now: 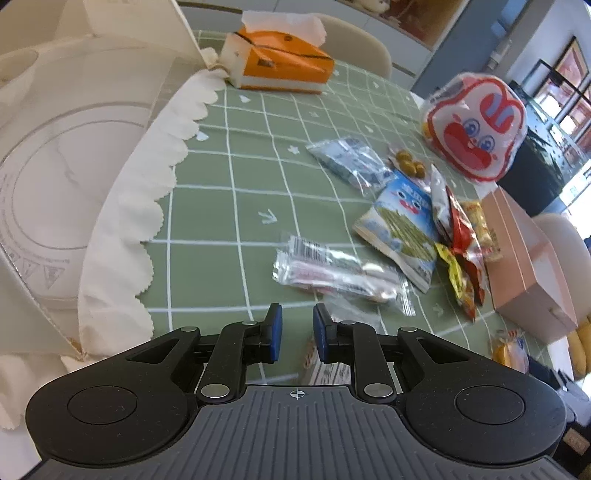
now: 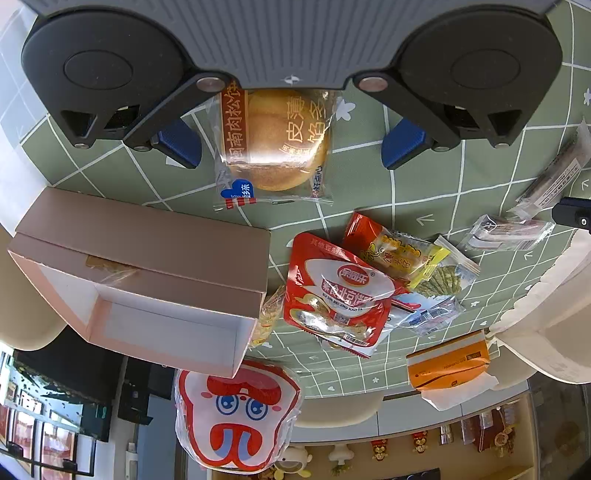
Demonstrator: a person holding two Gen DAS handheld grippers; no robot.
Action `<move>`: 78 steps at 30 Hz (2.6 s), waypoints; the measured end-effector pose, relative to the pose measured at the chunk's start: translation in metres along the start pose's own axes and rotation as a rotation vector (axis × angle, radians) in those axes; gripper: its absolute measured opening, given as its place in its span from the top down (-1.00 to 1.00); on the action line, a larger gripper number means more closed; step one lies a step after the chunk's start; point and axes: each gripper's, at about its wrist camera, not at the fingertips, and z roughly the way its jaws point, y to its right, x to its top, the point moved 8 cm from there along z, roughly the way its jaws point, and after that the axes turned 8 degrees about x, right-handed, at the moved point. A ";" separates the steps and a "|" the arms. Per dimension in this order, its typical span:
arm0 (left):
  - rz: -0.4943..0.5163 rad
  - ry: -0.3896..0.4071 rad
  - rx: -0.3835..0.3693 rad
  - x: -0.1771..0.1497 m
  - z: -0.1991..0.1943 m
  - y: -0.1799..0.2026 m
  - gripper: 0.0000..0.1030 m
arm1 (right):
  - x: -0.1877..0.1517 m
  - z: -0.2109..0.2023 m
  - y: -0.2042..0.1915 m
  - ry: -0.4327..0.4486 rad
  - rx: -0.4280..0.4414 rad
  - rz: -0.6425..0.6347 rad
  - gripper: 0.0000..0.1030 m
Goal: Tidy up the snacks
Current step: 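Grasp the clear-wrapped biscuit packet with the left gripper while the right gripper holds the pastry, then carry both snacks over the pink box and release them inside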
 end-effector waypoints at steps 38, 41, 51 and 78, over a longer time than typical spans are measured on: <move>0.514 -0.019 0.016 -0.035 -0.002 0.055 -0.15 | -0.001 -0.001 0.000 0.008 0.004 0.000 -1.00; 0.476 -0.012 -0.028 -0.033 0.001 0.058 -0.39 | -0.001 -0.002 -0.001 0.005 0.009 -0.003 -1.00; 0.459 0.076 0.036 -0.038 -0.004 0.053 0.13 | 0.002 -0.011 0.005 -0.038 0.060 0.004 -0.69; 0.552 0.177 -0.469 -0.020 -0.128 0.287 0.22 | 0.099 -0.212 0.102 0.186 -0.049 -0.058 -0.07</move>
